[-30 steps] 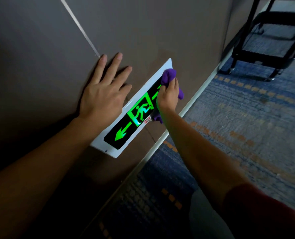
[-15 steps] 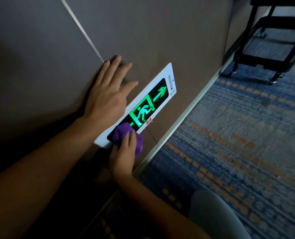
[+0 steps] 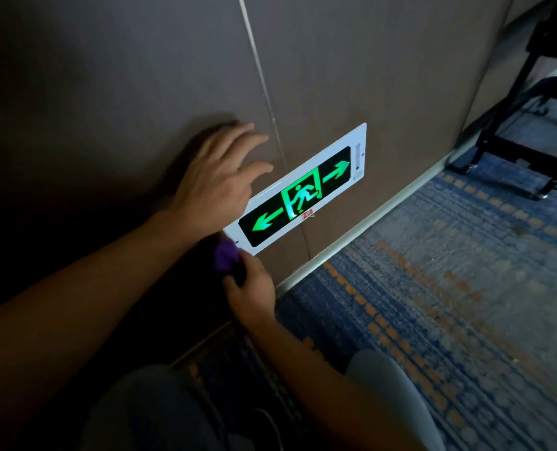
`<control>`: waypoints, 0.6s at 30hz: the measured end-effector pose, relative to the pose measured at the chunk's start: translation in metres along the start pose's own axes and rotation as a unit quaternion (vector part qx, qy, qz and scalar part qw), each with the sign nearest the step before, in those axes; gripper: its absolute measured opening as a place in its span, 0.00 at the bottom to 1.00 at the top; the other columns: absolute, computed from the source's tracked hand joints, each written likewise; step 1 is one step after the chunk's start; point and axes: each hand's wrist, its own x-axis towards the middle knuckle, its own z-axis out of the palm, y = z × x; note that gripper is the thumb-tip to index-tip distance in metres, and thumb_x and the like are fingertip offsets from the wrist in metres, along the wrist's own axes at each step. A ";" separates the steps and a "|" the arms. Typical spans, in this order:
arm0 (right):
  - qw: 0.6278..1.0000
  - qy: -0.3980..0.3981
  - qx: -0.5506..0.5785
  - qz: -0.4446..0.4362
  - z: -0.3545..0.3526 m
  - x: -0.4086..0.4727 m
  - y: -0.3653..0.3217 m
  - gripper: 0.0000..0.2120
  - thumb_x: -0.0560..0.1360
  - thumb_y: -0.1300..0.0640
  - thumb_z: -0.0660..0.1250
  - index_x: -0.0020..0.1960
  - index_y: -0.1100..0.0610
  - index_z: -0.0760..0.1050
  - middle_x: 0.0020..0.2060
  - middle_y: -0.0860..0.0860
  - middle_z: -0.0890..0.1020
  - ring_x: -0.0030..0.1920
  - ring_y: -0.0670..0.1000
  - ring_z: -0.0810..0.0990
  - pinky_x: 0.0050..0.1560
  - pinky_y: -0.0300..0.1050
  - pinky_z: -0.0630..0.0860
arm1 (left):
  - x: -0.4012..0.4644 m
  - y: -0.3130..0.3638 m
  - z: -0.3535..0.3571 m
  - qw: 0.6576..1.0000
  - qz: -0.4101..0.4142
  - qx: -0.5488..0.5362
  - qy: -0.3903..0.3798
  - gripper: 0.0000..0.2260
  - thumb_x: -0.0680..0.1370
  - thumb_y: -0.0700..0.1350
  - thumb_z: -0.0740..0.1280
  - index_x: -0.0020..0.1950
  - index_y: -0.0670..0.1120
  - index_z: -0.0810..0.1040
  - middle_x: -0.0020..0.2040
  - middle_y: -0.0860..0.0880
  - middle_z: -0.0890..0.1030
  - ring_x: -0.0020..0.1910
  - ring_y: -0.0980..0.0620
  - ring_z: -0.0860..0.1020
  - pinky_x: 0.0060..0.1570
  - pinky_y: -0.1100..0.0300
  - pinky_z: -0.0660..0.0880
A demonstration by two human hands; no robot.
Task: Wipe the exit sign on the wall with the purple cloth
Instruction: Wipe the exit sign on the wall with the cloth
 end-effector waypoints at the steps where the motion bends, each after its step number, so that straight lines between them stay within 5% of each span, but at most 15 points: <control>1: 0.999 0.023 0.031 0.023 -0.004 -0.002 -0.005 0.27 0.72 0.51 0.66 0.71 0.47 0.71 0.61 0.48 0.82 0.58 0.49 0.81 0.60 0.47 0.77 | -0.006 0.001 -0.004 1.000 -0.015 -0.009 0.008 0.19 0.71 0.33 0.62 0.59 0.42 0.85 0.72 0.39 0.77 0.74 0.36 0.72 0.71 0.39 0.69; 4: 0.989 0.062 0.116 0.074 -0.023 0.001 -0.014 0.21 0.74 0.51 0.67 0.66 0.49 0.71 0.50 0.42 0.81 0.48 0.44 0.80 0.49 0.35 0.74 | -0.025 0.000 -0.013 0.995 -0.086 -0.046 0.019 0.16 0.72 0.34 0.65 0.57 0.42 0.85 0.68 0.40 0.79 0.69 0.35 0.76 0.67 0.42 0.72; 6: 0.978 0.043 0.180 0.099 -0.046 0.008 -0.026 0.13 0.75 0.55 0.68 0.60 0.48 0.75 0.46 0.43 0.81 0.47 0.45 0.80 0.45 0.35 0.74 | -0.037 0.003 -0.012 0.974 -0.188 -0.126 -0.004 0.12 0.77 0.37 0.67 0.58 0.43 0.85 0.63 0.40 0.82 0.63 0.36 0.79 0.63 0.44 0.76; 10: 0.960 0.020 0.265 0.086 -0.091 0.012 -0.059 0.02 0.68 0.55 0.68 0.36 0.50 0.78 0.35 0.50 0.80 0.41 0.51 0.77 0.47 0.47 0.72 | -0.064 0.022 -0.002 0.838 -0.405 -0.359 -0.062 0.09 0.82 0.45 0.68 0.59 0.43 0.83 0.57 0.43 0.86 0.56 0.45 0.83 0.55 0.58 0.76; 14: 0.877 -0.044 0.470 0.093 -0.122 0.004 -0.078 0.11 0.70 0.57 0.66 0.52 0.57 0.79 0.44 0.56 0.84 0.46 0.56 0.83 0.53 0.48 0.79 | -0.082 0.047 0.006 0.735 -0.432 -0.518 -0.074 0.12 0.82 0.54 0.68 0.52 0.47 0.85 0.50 0.49 0.88 0.52 0.50 0.85 0.56 0.52 0.79; 16: 0.843 -0.062 0.526 0.098 -0.133 -0.009 -0.089 0.19 0.71 0.54 0.65 0.59 0.60 0.75 0.50 0.57 0.81 0.52 0.57 0.80 0.64 0.51 0.73 | -0.085 0.061 0.002 0.671 -0.421 -0.606 -0.073 0.10 0.82 0.55 0.68 0.48 0.52 0.86 0.46 0.57 0.89 0.48 0.60 0.86 0.52 0.60 0.80; 18: 0.831 -0.087 0.537 0.114 -0.138 -0.023 -0.089 0.29 0.71 0.43 0.66 0.66 0.61 0.73 0.60 0.59 0.78 0.62 0.59 0.77 0.73 0.52 0.65 | -0.089 0.072 -0.002 0.590 -0.427 -0.682 -0.064 0.09 0.80 0.57 0.70 0.50 0.54 0.87 0.50 0.56 0.89 0.51 0.58 0.87 0.51 0.63 0.81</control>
